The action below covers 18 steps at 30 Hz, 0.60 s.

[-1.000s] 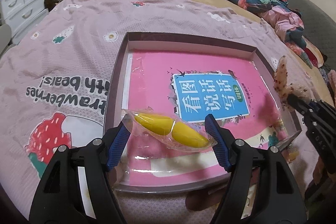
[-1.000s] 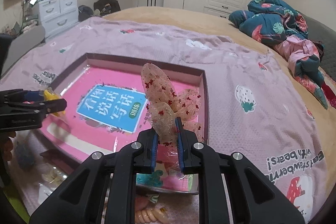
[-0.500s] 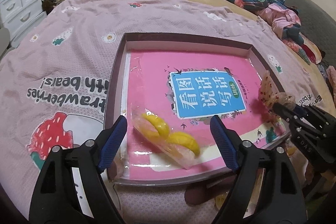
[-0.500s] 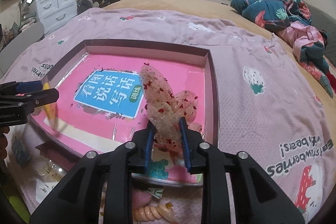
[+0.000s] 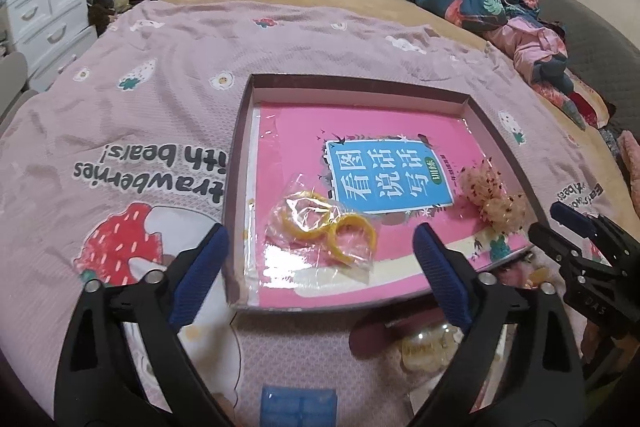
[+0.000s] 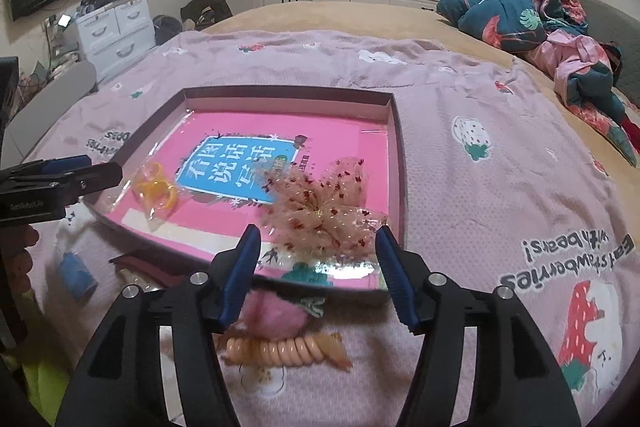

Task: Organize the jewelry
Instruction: 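Carry the bow and yellow bag into the tray box and open both grippers, then move the left gripper to the blue box while the right moves to the clear packet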

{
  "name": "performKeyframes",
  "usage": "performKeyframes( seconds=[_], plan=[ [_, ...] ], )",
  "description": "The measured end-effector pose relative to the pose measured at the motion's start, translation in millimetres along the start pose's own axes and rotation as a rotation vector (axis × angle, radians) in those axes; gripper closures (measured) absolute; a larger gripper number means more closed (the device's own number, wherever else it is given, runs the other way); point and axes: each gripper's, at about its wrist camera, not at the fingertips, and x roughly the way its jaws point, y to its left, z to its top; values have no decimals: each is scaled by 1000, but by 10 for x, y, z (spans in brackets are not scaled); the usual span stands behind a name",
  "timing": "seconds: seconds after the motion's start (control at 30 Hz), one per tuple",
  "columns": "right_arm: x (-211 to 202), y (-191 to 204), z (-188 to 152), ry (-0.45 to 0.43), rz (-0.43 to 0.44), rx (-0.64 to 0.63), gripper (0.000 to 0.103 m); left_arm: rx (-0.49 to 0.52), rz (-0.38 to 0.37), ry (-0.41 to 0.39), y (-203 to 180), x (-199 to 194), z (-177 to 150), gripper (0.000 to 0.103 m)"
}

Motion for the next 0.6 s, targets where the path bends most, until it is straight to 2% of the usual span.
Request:
performKeyframes(
  seconds=[0.2, 0.3, 0.6],
  plan=[
    [-241, -18, -46, -26, 9, 12, 36, -9, 0, -21, 3, -180, -79, 12],
    [-350, -5, -70, -41, 13, 12, 29, -12, 4, -33, 10, -273, -125, 12],
    [-587, 79, -172, -57, 31, -3, 28, -16, 5, -61, 36, -538, -276, 9]
  ],
)
